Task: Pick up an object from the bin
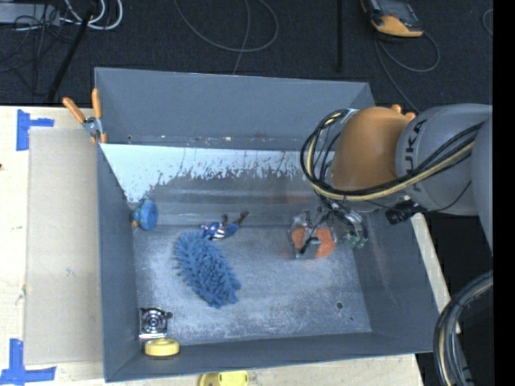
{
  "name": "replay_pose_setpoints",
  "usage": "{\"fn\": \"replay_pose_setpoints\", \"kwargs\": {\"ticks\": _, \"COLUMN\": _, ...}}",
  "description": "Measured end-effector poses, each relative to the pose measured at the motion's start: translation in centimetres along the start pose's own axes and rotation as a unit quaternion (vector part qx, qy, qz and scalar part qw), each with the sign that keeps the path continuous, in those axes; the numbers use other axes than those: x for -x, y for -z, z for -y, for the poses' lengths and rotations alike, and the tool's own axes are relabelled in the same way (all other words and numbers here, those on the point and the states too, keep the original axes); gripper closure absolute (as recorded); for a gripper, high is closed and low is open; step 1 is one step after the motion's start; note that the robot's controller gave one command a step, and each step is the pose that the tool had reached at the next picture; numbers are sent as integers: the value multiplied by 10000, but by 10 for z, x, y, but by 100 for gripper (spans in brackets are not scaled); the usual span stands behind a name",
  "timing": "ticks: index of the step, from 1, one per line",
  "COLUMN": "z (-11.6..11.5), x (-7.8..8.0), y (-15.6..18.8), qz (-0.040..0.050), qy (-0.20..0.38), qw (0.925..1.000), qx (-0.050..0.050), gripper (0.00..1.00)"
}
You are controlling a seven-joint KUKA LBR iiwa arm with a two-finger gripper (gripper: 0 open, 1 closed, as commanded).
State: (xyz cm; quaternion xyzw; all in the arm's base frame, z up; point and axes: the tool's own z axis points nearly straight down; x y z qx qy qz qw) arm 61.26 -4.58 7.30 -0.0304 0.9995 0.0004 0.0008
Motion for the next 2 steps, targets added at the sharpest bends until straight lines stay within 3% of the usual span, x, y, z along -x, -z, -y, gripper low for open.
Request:
{"fn": "replay_pose_setpoints", "kwargs": {"ticks": 1, "z": 0, "x": 0, "y": 0, "qz": 0, "qy": -3, "qw": 10000, "qx": 0, "gripper": 100}}
{"fn": "replay_pose_setpoints", "kwargs": {"ticks": 2, "z": 41, "x": -9, "y": 135, "qz": 6, "qy": 45, "qw": 10000, "qx": -3, "gripper": 100}}
